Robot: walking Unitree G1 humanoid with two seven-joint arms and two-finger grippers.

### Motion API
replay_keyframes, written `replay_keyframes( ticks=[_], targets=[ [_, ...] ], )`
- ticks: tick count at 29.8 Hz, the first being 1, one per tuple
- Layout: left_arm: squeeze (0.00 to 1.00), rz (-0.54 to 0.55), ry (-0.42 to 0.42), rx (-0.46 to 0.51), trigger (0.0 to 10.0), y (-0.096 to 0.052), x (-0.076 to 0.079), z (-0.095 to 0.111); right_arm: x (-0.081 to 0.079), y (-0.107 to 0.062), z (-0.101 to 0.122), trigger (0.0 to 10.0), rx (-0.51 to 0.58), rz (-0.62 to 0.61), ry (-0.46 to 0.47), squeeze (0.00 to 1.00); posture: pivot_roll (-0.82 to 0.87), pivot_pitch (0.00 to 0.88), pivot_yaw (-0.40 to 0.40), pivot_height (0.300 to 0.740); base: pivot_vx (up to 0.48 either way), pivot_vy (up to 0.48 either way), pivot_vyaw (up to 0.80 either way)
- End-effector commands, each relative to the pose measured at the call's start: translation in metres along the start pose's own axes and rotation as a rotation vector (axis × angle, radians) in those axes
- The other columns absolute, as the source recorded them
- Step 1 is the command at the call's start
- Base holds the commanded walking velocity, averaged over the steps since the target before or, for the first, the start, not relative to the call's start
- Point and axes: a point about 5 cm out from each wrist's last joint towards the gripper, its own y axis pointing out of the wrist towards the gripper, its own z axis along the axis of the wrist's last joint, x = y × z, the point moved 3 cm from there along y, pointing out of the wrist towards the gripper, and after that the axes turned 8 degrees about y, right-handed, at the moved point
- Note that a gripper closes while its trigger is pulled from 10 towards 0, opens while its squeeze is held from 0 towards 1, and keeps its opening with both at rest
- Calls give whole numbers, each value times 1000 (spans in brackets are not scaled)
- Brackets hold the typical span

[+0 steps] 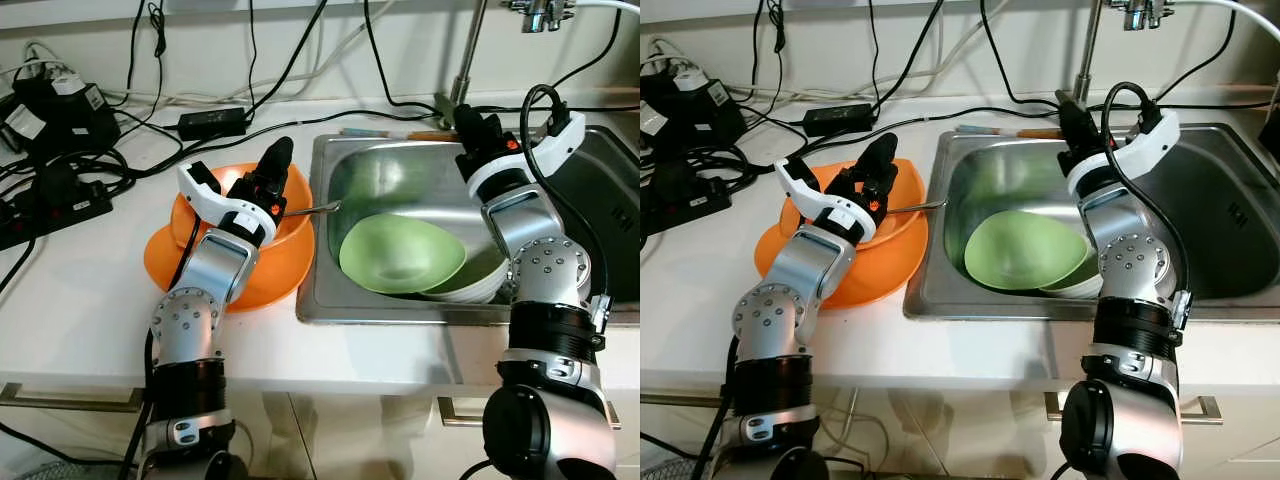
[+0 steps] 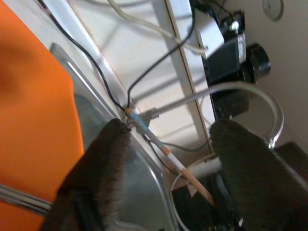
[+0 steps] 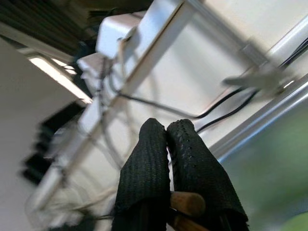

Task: Kitchen organization

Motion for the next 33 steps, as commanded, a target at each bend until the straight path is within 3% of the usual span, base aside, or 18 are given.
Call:
replay_keyframes(
  ticks=[1, 2, 3, 4, 5, 6, 7, 8, 9, 10, 15, 16, 19, 28, 32, 33],
  targets=[
    [1000, -24, 74, -13, 10000, -3, 5, 1, -1, 6, -3, 157, -12, -38, -158, 0, -113, 0, 117, 740, 0, 0, 0],
    [1000, -37, 118, -28, 10000, -5, 7, 1, 18, 4, -3, 0, -35, -136, -335, 0, -116, 0, 115, 740, 0, 0, 0],
    [1000, -37, 118, -28, 10000, -5, 7, 1, 18, 4, -3, 0, -35, -136, -335, 0, -116, 0, 115, 740, 0, 0, 0],
    [1000, -56, 173, -46, 10000, -8, 9, 2, 34, 2, -2, 0, -51, -209, -452, 0, -116, 0, 113, 740, 0, 0, 0],
    [1000, -56, 173, -46, 10000, -8, 9, 2, 34, 2, -2, 0, -51, -209, -452, 0, -116, 0, 113, 740, 0, 0, 0],
    [1000, -64, 210, -54, 10000, -9, 10, 3, 40, 1, -3, 2196, -72, -230, -515, 0, -115, 0, 112, 740, 0, 0, 0],
    [1000, -68, 235, -60, 10000, -10, 10, 4, 44, 1, -4, 3529, -84, -239, -556, 0, -113, 0, 111, 740, 0, 0, 0],
    [1000, -68, 235, -60, 10000, -10, 10, 4, 44, 1, -4, 3529, -84, -239, -556, 0, -113, 0, 111, 740, 0, 0, 0],
    [1000, -68, 263, -69, 10000, -12, 10, 5, 50, -1, -5, 9059, -105, -265, -588, 0, -113, 0, 110, 740, 0, 0, 0],
    [1000, -67, 289, -77, 10000, -14, 9, 7, 57, -2, -8, 10000, -136, -287, -619, 0, -112, 0, 109, 740, 0, 0, 0],
    [1000, -44, 373, -99, 10000, -19, 2, 10, 73, -7, -20, 10000, -216, -324, -609, 43, -109, 0, 108, 740, 0, 0, 0],
    [1000, -44, 401, -104, 10000, -20, 1, 11, 78, -8, -24, 10000, -239, -339, -611, 1000, -108, 0, 107, 740, 0, 0, 0],
    [1000, -38, 470, -104, 10000, -20, 0, 12, 82, -10, -28, 10000, -257, -350, -605, 1000, -107, 0, 106, 740, 0, 0, 0],
    [1000, -87, 557, -164, 10000, -24, 4, 7, 84, -8, -26, 10000, -249, -366, -610, 1000, -103, 0, 104, 740, 0, 0, 0],
    [1000, -130, 690, -214, 10000, -28, 7, 7, 67, -1, -26, 10000, -213, -262, -697, 1000, -97, 0, 106, 740, 0, 0, 0],
    [1000, -130, 690, -214, 10000, -28, 7, 7, 67, -1, -26, 10000, -213, -262, -697, 1000, -97, 0, 106, 740, 0, 0, 0]
  ],
)
